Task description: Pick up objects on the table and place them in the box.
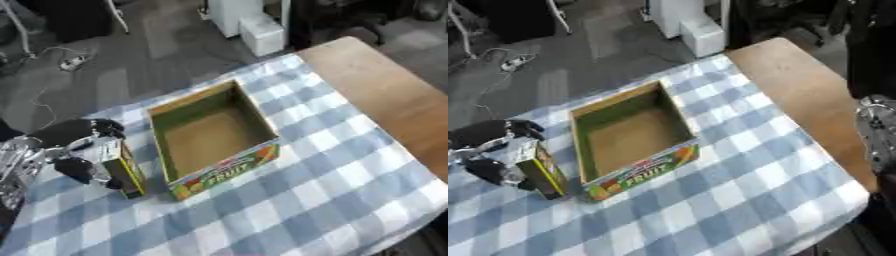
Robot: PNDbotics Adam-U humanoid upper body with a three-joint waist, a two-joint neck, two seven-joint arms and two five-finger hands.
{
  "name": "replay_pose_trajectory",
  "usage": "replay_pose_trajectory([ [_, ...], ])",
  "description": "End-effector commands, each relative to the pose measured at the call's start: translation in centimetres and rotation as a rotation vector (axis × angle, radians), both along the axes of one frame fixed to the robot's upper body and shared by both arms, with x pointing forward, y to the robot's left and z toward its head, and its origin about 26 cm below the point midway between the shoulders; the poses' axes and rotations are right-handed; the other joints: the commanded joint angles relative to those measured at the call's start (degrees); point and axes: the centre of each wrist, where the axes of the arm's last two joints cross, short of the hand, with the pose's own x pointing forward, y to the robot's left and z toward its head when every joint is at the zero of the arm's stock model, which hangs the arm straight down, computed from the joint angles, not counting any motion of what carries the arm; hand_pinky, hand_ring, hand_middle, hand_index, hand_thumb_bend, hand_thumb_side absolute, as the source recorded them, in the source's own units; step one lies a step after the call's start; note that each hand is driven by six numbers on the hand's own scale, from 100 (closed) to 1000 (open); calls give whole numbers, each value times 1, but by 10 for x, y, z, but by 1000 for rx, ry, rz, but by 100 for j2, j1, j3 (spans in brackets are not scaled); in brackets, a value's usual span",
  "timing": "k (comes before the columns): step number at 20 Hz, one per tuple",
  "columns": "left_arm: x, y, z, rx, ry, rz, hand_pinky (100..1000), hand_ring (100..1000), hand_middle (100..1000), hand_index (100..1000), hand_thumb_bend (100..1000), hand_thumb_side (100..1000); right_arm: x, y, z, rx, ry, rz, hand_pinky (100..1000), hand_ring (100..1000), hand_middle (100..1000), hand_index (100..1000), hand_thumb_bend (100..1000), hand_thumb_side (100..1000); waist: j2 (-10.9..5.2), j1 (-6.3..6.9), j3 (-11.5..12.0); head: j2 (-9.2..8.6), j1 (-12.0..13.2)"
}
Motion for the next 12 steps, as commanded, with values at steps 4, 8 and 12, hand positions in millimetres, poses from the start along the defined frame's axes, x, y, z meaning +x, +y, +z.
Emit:
replay_pose_trajectory([
  [4,2,4,7,9,-7,11,829,786,856,843,873,880,-2,-1,15,-28,-33,2,400,338,366,532,100,1000,-65,-31,-6,-6,22],
  [8,2,5,5,7,5,18,813,780,854,841,882,856,-2,-1,15,-27,-33,2,400,338,366,532,100,1000,-64,-32,-10,-8,14],
  [12,2,4,3,4,13,27,750,740,833,826,888,830,-2,-1,15,-27,-33,3,400,338,366,532,100,1000,-63,-32,-10,-7,9],
])
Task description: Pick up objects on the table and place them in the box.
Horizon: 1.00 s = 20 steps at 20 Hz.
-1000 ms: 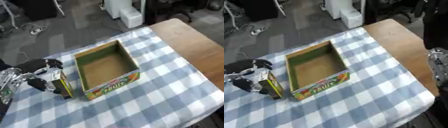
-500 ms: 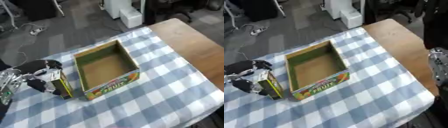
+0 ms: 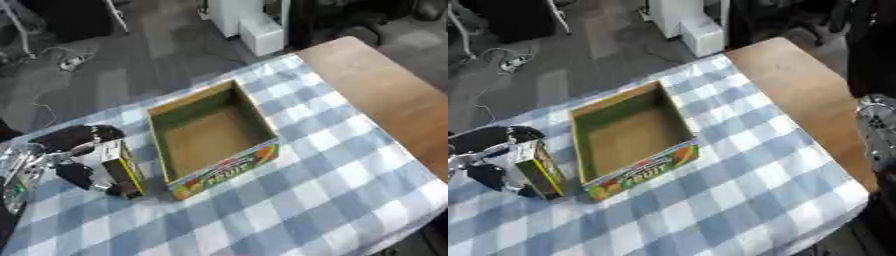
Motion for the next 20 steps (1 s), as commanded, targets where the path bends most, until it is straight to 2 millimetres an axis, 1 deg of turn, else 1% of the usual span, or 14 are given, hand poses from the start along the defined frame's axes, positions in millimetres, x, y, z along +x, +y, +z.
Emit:
replay_pose_trajectory([
  [1,4,4,11,-9,-21,15,757,744,835,827,880,828,-2,-1,14,-30,-33,2,400,338,366,532,100,1000,-63,-36,-6,-7,9],
  [2,4,3,10,-12,-19,17,699,700,813,816,891,821,-2,-1,14,-29,-33,2,400,338,366,532,100,1000,-63,-36,-7,-7,8],
  [4,4,3,9,-18,-13,23,637,647,786,807,898,804,-2,-1,14,-29,-33,2,400,338,366,532,100,1000,-63,-35,-10,-11,7],
  [7,3,3,6,-38,-7,32,517,549,714,769,902,763,-2,-1,14,-28,-32,3,400,338,366,532,100,1000,-64,-34,-12,-14,5],
  [9,3,2,5,-60,-7,45,395,483,660,731,911,723,-2,-1,15,-27,-32,3,400,338,366,532,100,1000,-64,-34,-15,-13,7],
  [12,2,2,3,-102,-26,72,214,395,565,643,882,661,-2,-1,15,-27,-32,4,400,338,366,532,100,1000,-63,-34,-20,-15,8],
  [14,2,1,1,-128,-47,93,121,328,504,606,854,631,-2,-1,15,-26,-32,4,400,338,366,532,100,1000,-63,-34,-23,-20,9],
  [15,2,1,0,-148,-62,104,100,287,466,584,833,633,-2,-1,15,-26,-32,5,400,338,366,532,100,1000,-62,-34,-23,-21,10],
  [16,2,0,-1,-167,-76,113,100,247,423,546,791,637,-2,-1,15,-26,-32,5,400,338,366,532,100,1000,-61,-34,-24,-22,10],
  [17,1,0,-2,-190,-90,127,100,228,403,529,756,646,-2,-1,15,-26,-32,5,400,338,366,532,100,1000,-60,-35,-24,-22,9],
  [18,1,0,-4,-207,-102,140,100,204,379,502,685,673,-2,-1,15,-26,-32,5,400,338,366,532,100,1000,-59,-35,-25,-22,10],
  [19,1,0,-5,-223,-116,155,100,183,356,480,634,689,-2,-1,15,-26,-32,6,400,338,365,532,100,1000,-59,-36,-26,-24,12],
  [20,1,-1,-7,-234,-129,167,100,179,352,477,622,693,-1,-1,16,-26,-32,6,400,338,365,532,100,1000,-58,-36,-28,-25,14],
])
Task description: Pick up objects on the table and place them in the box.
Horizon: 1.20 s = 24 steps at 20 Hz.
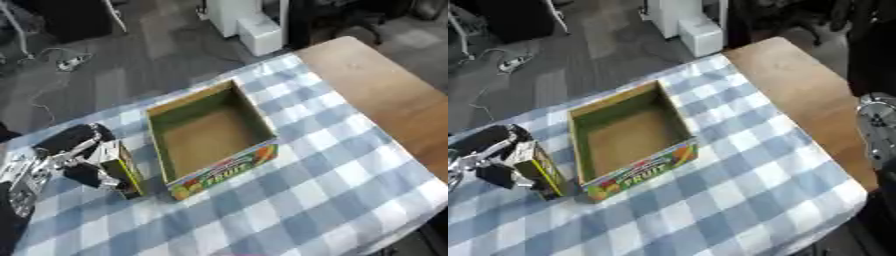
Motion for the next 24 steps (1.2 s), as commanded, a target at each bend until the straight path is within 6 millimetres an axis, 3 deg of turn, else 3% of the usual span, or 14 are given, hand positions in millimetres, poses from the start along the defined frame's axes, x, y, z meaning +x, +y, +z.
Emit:
replay_pose_trajectory([
  [1,3,6,8,-47,-70,54,100,133,299,427,542,712,-2,-1,14,-29,-36,3,400,338,365,532,100,1000,-57,-39,-1,-26,14],
  [3,2,5,6,-61,-91,68,100,100,254,387,495,718,-2,-1,14,-29,-36,4,400,338,365,532,100,1000,-56,-39,-3,-24,15],
  [4,2,5,5,-63,-98,71,100,122,285,415,522,716,-2,-1,14,-30,-36,4,400,338,365,532,100,1000,-55,-39,-4,-25,16],
  [5,2,5,4,-64,-104,71,100,100,208,350,506,699,-2,-1,14,-30,-35,4,400,338,365,532,100,1000,-55,-39,-5,-23,16],
  [11,1,6,4,-42,-148,51,100,100,125,277,487,721,-2,-1,14,-28,-35,4,400,338,365,531,100,1000,-58,-39,-8,-23,18],
  [24,5,17,22,-7,-227,40,100,100,100,249,483,729,-2,-2,13,-32,-32,-3,400,338,365,531,100,1000,-71,-39,23,-16,11],
])
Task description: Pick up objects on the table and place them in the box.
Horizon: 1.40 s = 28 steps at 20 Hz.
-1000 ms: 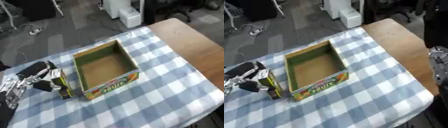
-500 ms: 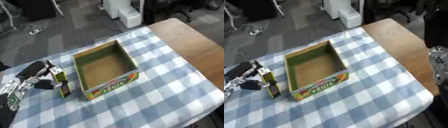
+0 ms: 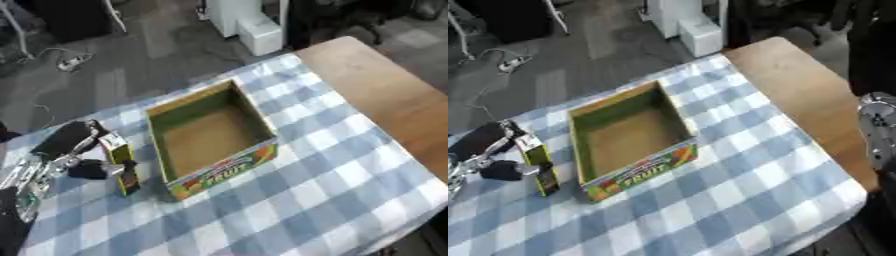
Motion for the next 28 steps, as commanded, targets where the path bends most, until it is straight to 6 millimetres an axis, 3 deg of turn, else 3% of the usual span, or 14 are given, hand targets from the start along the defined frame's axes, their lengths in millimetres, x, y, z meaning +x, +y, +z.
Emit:
replay_pose_trajectory([
  [1,7,14,30,25,-71,19,100,100,100,248,483,729,-2,-2,12,-32,-31,-3,400,338,365,531,100,1000,-72,-39,23,-17,9],
  [20,14,34,83,62,-153,72,100,100,100,207,441,755,-3,-3,10,-38,-28,-15,400,338,365,531,100,1000,-100,-37,71,-31,5],
  [28,17,34,106,18,-173,63,100,100,100,212,454,745,-4,-4,9,-40,-27,-18,400,338,365,530,100,1000,-116,-36,85,-83,39],
])
